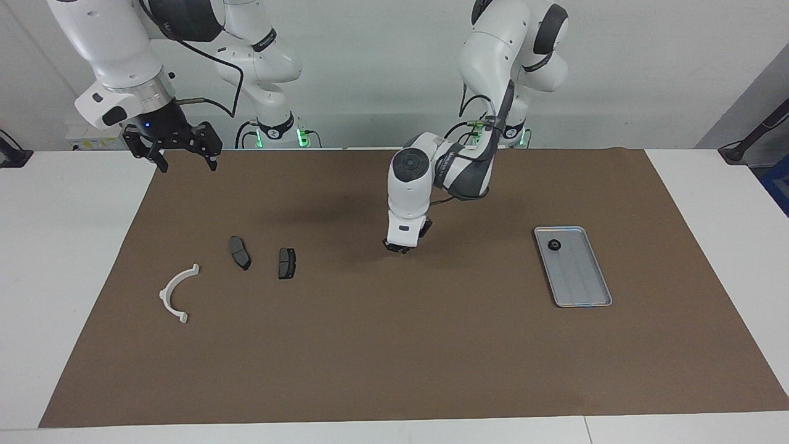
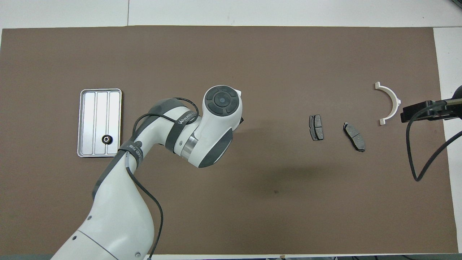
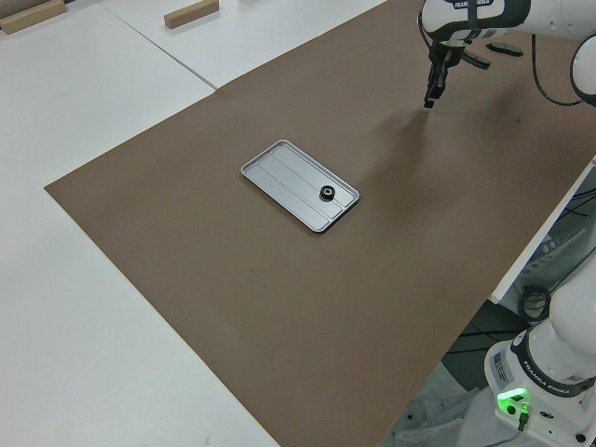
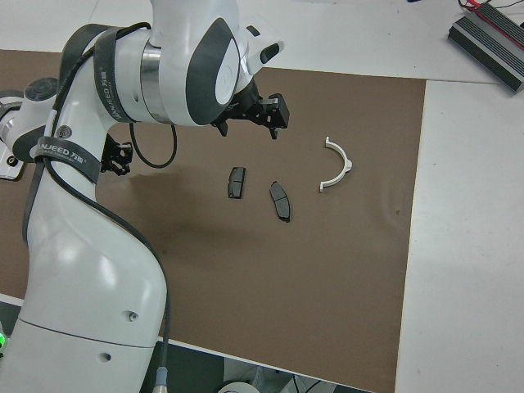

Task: Pick bearing gear from pile to tray
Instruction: 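Carry the ring with the left gripper over the silver tray, then lower the ring into the tray and open the left gripper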

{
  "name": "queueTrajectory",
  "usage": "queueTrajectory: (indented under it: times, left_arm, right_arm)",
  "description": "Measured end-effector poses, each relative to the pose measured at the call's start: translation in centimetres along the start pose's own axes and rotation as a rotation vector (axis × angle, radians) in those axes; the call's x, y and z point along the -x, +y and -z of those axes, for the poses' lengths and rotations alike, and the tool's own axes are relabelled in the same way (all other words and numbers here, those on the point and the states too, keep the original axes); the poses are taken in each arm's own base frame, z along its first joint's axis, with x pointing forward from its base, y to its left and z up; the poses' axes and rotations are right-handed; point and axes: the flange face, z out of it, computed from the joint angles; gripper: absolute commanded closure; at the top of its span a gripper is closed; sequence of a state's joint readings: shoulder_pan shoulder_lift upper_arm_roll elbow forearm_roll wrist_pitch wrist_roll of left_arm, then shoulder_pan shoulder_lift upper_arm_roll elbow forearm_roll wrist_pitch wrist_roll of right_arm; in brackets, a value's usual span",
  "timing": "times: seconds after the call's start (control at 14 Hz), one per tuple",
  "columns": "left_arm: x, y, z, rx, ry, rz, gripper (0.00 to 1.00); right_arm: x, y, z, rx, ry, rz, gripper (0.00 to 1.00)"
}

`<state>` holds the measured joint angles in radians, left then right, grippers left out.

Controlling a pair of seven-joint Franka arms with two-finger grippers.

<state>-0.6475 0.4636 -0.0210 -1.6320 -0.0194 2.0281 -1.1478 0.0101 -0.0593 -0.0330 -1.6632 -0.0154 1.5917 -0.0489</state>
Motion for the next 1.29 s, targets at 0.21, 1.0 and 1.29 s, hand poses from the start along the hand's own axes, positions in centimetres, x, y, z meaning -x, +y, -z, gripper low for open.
queueTrajectory:
  times: [0.21, 1.0, 1.29]
  left_arm:
    - [-4.0, -5.4, 4.5, 0.004, 0.000, -0.011, 1.00]
    - [-22.6, -32.6, 3.9, 0.026, -0.027, -0.248, 1.00]
    - [-22.8, -35.7, 1.1, 0.038, -0.006, -0.273, 1.00]
  right_arm:
    - [0.0, 0.0, 0.0, 0.000, 0.000, 0.000, 0.00]
    - [0.0, 0.0, -0.1, 0.000, -0.001, 0.000, 0.00]
    - [0.0, -0.2, -0.1, 0.000, 0.000, 0.003, 0.00]
